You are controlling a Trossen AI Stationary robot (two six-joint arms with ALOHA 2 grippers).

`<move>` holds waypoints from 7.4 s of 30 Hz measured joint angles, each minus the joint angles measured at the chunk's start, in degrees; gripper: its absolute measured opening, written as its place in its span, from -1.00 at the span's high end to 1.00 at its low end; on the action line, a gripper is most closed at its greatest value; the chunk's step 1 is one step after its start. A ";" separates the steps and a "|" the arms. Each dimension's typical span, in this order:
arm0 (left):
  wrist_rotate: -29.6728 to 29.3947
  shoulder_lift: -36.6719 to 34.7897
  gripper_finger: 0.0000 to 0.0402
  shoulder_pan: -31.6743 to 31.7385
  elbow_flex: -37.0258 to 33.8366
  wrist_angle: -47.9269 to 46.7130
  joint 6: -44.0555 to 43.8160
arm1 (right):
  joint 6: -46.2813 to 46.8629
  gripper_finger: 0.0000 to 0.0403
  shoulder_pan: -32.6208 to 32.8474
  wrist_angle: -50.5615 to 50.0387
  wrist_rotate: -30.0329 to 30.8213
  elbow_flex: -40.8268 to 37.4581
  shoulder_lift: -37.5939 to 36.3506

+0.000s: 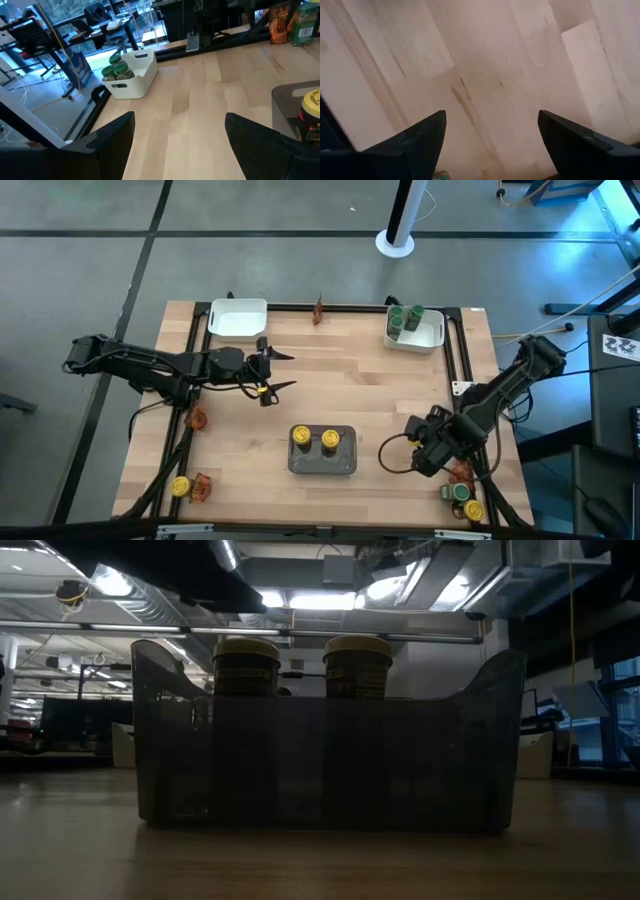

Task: Sort spices by type
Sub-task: Put the green seasoning bottle into the right white bin

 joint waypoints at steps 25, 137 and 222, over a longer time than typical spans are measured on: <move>-0.01 0.00 -0.46 0.00 0.01 0.20 0.15 | 3.71 -0.56 0.04 1.99 -17.67 0.00 0.89; 0.02 0.00 -0.46 0.00 0.02 0.17 0.09 | 13.30 -0.03 16.74 6.18 -14.17 -0.11 10.97; 0.00 0.00 -0.46 0.00 0.02 0.38 1.49 | -35.30 -0.03 -72.42 1.34 24.31 5.49 0.65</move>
